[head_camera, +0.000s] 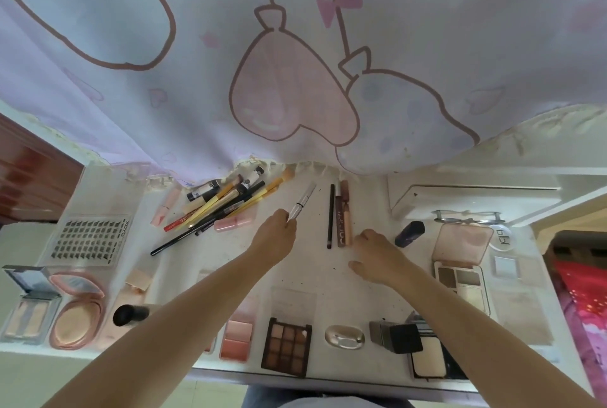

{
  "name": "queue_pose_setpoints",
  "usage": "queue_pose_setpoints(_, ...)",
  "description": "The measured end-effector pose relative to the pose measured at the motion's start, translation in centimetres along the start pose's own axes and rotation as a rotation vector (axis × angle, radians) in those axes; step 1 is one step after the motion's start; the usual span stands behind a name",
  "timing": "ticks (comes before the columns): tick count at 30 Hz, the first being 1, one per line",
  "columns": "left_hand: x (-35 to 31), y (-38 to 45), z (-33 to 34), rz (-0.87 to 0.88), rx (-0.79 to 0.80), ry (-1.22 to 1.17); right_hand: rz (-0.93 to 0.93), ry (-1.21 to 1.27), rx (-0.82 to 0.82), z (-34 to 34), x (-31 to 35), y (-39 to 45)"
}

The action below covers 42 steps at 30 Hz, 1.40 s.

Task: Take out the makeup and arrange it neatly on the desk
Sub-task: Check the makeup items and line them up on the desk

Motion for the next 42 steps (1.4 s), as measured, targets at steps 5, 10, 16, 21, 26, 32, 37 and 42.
queue_pose_setpoints(5,0.9,2.0,0.3,-0.077,-0.086,0.088,-0.013,-0.038,-0.012,0.4,0.0,0.3)
queue_pose_setpoints(10,0.7,3.7,1.7,-0.123,-0.087,0.08,-0.01,-0.069,-0.012,0.8,0.3,0.3)
queue_pose_setpoints(16,0.3,4.5,3.3,-0.167,-0.066,-0.037,-0.026,-0.167,-0.026,1.1,0.7,0.6)
queue_pose_setpoints(21,-0.7,4.5,4.6,-0.113,0.028,-0.018,-0.026,-0.152,-0.038,0.6,0.7,0.8)
queue_pose_setpoints(26,-0.1,3.9,3.7,-0.056,0.025,0.005,-0.039,-0.157,-0.051,0.0,0.4,0.5)
queue_pose_setpoints(32,3.7,3.9,-2.0,-0.023,-0.231,0.481,-0.028,-0.222,-0.028,-0.4,0.7,0.7)
queue_pose_setpoints(37,5.3,3.8,-2.9,-0.051,-0.18,0.853,-0.012,-0.269,-0.025,-0.3,0.9,0.9)
queue_pose_setpoints(42,4.8,3.5,-2.5,0.041,-0.163,0.907,-0.019,-0.23,-0.019,-0.1,0.7,0.7)
Point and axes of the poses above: each hand's wrist, its own y-axis towards the middle knuckle, its own z-axis out of the palm, x = y × z, the point moved 8 cm from there along y, towards the middle knuckle, and after that the axes turned 3 degrees about y, right-handed, at the moved point
